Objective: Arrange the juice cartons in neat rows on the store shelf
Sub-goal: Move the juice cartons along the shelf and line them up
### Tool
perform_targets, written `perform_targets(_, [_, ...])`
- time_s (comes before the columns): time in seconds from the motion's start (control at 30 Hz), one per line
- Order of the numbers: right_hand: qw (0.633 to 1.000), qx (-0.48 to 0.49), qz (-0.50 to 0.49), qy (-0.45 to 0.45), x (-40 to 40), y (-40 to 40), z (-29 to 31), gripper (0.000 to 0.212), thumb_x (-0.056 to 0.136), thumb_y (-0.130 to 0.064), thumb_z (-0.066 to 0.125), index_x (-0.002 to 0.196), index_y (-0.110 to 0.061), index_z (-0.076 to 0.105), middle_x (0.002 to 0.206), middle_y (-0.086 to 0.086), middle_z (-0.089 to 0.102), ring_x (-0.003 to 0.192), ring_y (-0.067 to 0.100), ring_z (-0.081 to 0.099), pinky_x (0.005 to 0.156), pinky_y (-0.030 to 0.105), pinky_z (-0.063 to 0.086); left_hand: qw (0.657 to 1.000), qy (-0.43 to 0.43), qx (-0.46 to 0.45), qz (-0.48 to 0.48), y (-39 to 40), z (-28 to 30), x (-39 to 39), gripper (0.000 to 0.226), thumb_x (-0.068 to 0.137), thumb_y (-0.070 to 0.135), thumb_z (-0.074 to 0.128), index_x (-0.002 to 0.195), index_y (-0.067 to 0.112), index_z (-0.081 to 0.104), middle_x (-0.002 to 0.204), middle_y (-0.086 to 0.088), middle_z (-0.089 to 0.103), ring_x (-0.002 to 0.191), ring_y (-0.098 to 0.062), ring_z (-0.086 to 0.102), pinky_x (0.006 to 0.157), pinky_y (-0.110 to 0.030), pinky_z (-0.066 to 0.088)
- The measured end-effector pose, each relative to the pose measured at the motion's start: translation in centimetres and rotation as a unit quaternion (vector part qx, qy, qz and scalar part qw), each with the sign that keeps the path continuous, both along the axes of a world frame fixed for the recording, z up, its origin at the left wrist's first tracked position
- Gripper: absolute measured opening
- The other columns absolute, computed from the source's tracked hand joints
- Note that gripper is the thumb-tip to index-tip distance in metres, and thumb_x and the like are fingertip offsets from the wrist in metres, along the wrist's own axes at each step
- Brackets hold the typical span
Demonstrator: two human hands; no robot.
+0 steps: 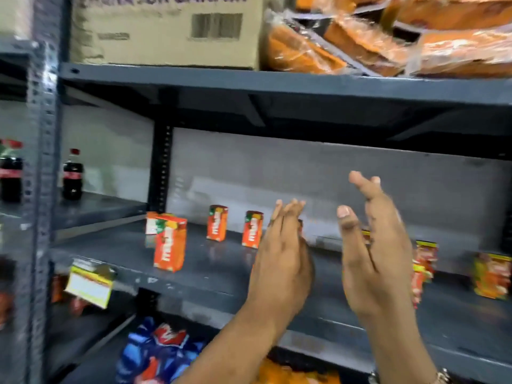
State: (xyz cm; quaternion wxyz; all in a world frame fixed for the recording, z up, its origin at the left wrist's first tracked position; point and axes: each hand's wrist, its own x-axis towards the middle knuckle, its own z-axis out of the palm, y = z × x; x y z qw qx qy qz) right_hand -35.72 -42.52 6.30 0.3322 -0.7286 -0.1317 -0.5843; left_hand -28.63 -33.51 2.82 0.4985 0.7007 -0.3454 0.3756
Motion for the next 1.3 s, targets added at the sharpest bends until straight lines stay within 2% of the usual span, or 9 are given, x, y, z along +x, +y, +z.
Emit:
perform_targets(0.13, [0.997,-0.024,0.051,0.045,4.9,8.2,-0.8,0.046,0.094,-0.029,0.038,0.139,-0.03,0.044,0.128,-0.045,0.02,0.132,-0.025,0.013,0.104,-0.001,0.016,0.998,-0.023,-0.015,0.057,7.9,0.3,3.1,0.045,0.094,0.008,0.039,0.139,0.016,0.038,0.149,0.001,0.038,0.143,-0.01,0.019,0.115,-0.033,0.025])
perform_targets(0.37, [0.989,-0.03,0.078,0.124,14.9,23.1,-2.8,0.05,0.095,-0.006,0.039,0.14,-0.026,0.044,0.146,-0.01,0.044,0.138,0.001,0.031,0.107,0.0,0.015,0.987,-0.024,-0.08,0.139,23.1,-0.6,11.8,0.046,0.089,0.004,0.039,0.133,0.014,0.044,0.141,-0.004,0.047,0.138,-0.018,0.032,0.111,-0.041,0.032])
perform_targets(0.57, [0.977,0.006,0.052,0.207,23.8,30.2,-5.8,0.059,0.085,0.009,0.047,0.136,-0.02,0.05,0.133,-0.008,0.054,0.118,-0.003,0.044,0.096,-0.004,0.022,0.969,0.163,-0.003,0.186,32.5,-2.1,22.7,0.041,0.086,0.004,0.042,0.125,0.012,0.051,0.124,-0.013,0.06,0.117,-0.029,0.054,0.097,-0.046,0.044])
perform_targets(0.67, [0.957,0.055,0.044,0.28,27.8,31.0,-7.0,0.046,0.088,0.004,0.052,0.13,-0.013,0.054,0.129,0.005,0.061,0.114,0.012,0.055,0.085,0.006,0.033,0.935,0.256,0.134,0.206,33.8,-2.9,26.6,0.037,0.087,0.006,0.044,0.123,0.007,0.05,0.125,-0.018,0.059,0.118,-0.033,0.054,0.098,-0.041,0.043])
perform_targets(0.8, [0.912,0.062,0.059,0.4,32.4,31.2,-6.3,0.041,0.09,-0.005,0.059,0.129,-0.018,0.058,0.132,0.005,0.062,0.116,0.013,0.057,0.089,0.013,0.039,0.895,0.309,0.249,0.204,33.2,-4.2,28.7,0.041,0.09,0.011,0.046,0.13,0.005,0.045,0.14,-0.019,0.045,0.132,-0.032,0.039,0.106,-0.04,0.038])
perform_targets(0.87, [0.896,0.062,-0.016,0.44,34.6,31.6,-5.4,0.041,0.087,-0.016,0.066,0.128,-0.02,0.061,0.13,0.005,0.064,0.112,0.016,0.061,0.086,0.016,0.043,0.881,0.317,0.285,0.204,33.2,-4.5,29.3,0.045,0.088,0.01,0.044,0.133,0.01,0.046,0.146,-0.018,0.038,0.14,-0.032,0.027,0.108,-0.042,0.034])
perform_targets(0.97, [0.867,0.014,-0.159,0.472,36.3,31.9,-4.6,0.041,0.089,-0.017,0.058,0.13,-0.012,0.054,0.134,0.013,0.054,0.121,0.031,0.056,0.095,0.032,0.046,0.877,0.308,0.311,0.2,33.0,-4.4,29.0,0.05,0.087,0.011,0.04,0.137,0.013,0.044,0.15,-0.016,0.033,0.144,-0.032,0.016,0.111,-0.044,0.026])
perform_targets(1.13, [0.841,-0.009,-0.186,0.509,37.4,32.9,-4.7,0.055,0.09,-0.043,0.055,0.138,-0.017,0.046,0.137,0.014,0.043,0.127,0.033,0.049,0.102,0.038,0.042,0.871,0.304,0.319,0.217,32.9,-4.3,28.8,0.048,0.089,0.01,0.039,0.137,0.005,0.041,0.149,-0.017,0.036,0.143,-0.032,0.019,0.112,-0.043,0.024])
perform_targets(1.3, [0.839,-0.011,-0.211,0.502,37.5,32.1,-4.9,0.044,0.093,-0.024,0.052,0.136,-0.029,0.051,0.132,0.014,0.039,0.123,0.035,0.044,0.1,0.038,0.041,0.875,0.299,0.322,0.204,33.0,-4.3,28.8,0.047,0.089,0.01,0.037,0.136,0.007,0.043,0.148,-0.014,0.038,0.144,-0.031,0.017,0.113,-0.044,0.022])
